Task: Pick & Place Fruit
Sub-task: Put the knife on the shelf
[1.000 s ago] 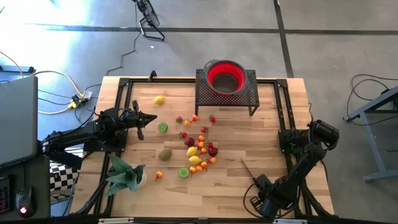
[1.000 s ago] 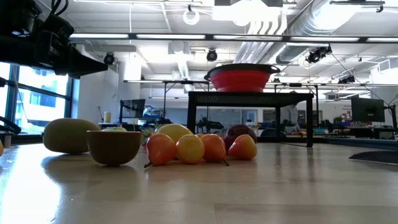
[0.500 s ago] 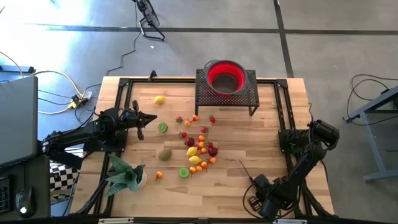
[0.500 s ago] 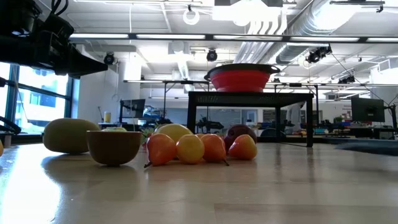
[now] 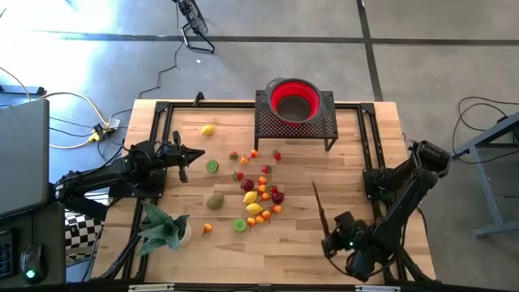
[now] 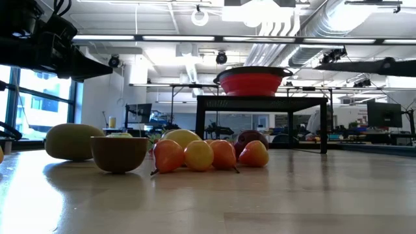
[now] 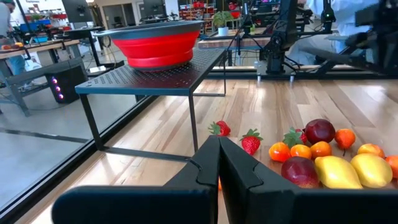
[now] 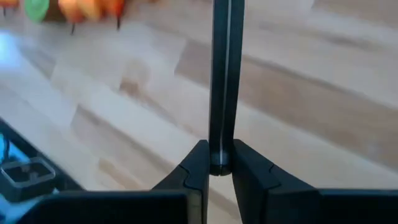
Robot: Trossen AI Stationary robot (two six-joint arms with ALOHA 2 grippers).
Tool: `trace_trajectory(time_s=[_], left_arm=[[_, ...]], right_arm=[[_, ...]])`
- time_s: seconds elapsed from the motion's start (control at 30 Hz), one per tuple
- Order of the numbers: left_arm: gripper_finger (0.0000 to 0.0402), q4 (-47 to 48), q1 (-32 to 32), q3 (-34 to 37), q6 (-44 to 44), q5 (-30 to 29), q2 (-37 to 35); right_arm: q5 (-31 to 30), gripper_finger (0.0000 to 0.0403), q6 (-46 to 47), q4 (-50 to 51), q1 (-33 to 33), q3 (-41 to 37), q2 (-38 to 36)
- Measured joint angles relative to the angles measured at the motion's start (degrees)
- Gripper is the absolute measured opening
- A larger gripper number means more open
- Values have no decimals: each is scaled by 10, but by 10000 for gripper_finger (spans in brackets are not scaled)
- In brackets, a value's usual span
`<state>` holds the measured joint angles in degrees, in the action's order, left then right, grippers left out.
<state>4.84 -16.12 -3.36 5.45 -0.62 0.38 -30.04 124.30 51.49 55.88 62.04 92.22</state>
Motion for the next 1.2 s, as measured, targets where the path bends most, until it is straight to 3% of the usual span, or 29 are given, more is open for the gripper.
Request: trace_trajectory(time_s=[0.33, 0.63, 0.9, 1.2], left_arm=[[0, 0, 0, 0, 0, 0, 0], [0, 0, 0, 0, 0, 0, 0], [0, -3, 0, 0, 1, -1, 0], [0, -4, 0, 0, 3, -1, 0]], right_arm=[[-45, 40, 7, 69, -31, 0, -52], [-45, 40, 36, 137, -72, 0, -108], [-43, 40, 8, 183, -156, 0, -168], [-24, 40, -93, 204, -272, 0, -246]])
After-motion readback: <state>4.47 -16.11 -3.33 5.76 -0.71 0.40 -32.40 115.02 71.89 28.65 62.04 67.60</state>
